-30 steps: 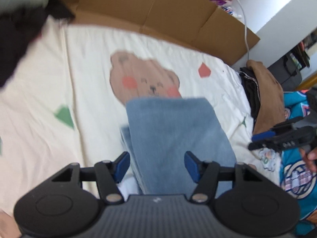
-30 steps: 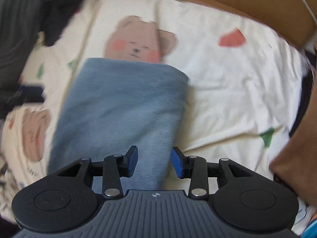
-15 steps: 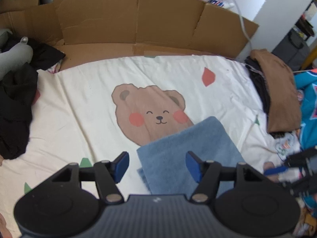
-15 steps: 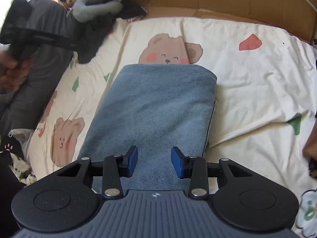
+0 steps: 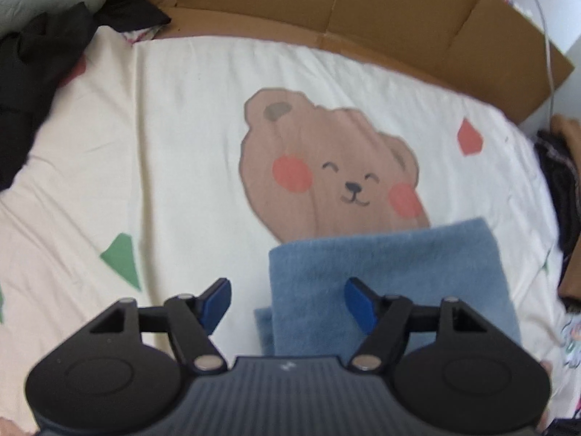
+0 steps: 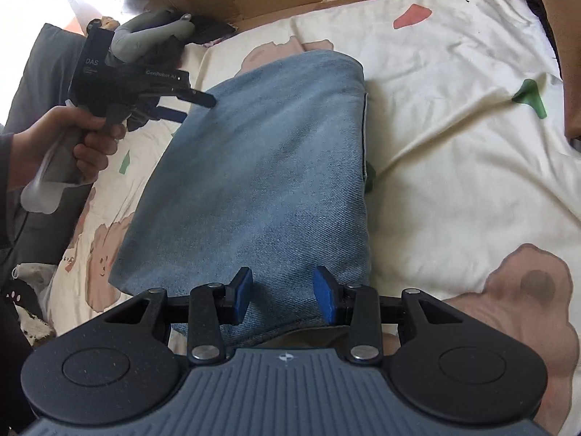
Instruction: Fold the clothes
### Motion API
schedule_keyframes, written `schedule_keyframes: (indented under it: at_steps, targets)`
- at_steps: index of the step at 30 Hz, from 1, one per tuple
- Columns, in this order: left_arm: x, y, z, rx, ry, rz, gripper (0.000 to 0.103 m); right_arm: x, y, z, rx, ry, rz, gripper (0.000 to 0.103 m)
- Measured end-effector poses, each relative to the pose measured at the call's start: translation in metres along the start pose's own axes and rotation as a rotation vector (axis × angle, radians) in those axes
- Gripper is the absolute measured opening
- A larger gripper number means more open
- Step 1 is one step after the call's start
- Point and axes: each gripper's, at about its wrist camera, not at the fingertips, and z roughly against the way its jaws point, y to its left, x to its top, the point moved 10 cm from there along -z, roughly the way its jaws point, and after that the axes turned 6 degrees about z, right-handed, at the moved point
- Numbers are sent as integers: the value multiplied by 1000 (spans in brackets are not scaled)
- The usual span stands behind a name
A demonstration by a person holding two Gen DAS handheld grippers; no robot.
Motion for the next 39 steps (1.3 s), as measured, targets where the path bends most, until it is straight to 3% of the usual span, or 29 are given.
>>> schedule_keyframes:
  at_steps: [1,2,4,7,10,16,18,23,26,31,37,39]
  targets:
    - [1,1,0,-8,-1,0,66,2,-1,1,-2,3,-4,44]
    - [0,2,1,-18,2,0,51,4,-3,2,-5,4,-10,44]
    - [-4,1,4,-38,18,3,32,5,-5,2,-12,2,-16,44]
    - [-8,4,12,7,-6,-11,7,7,-7,0,-22,-3,-25,44]
    - [-11,14,19,27,-15,36,0,8,-6,-1,-29,-7,-26,45]
    - [-21,31,30,71,13,90,1,17,-4,3,-36,-31,-7,45]
    - [-18,27,35,56,16,90,7,22,-7,7,-36,-56,-26,45]
    - [-4,11,38,44,-11,79,41,34,-17,13,-27,-115,-86,45]
    - [2,4,32,51,-18,96,54,38,-24,12,-30,-127,-78,45]
    - [0,3,0,40,42,124,70,42,-40,6,-32,-139,-95,45]
    - [2,-6,-25,-90,57,186,75,38,-48,3,4,-131,-108,45]
    - [2,-9,-28,-129,67,210,61,36,-51,2,10,-128,-113,45]
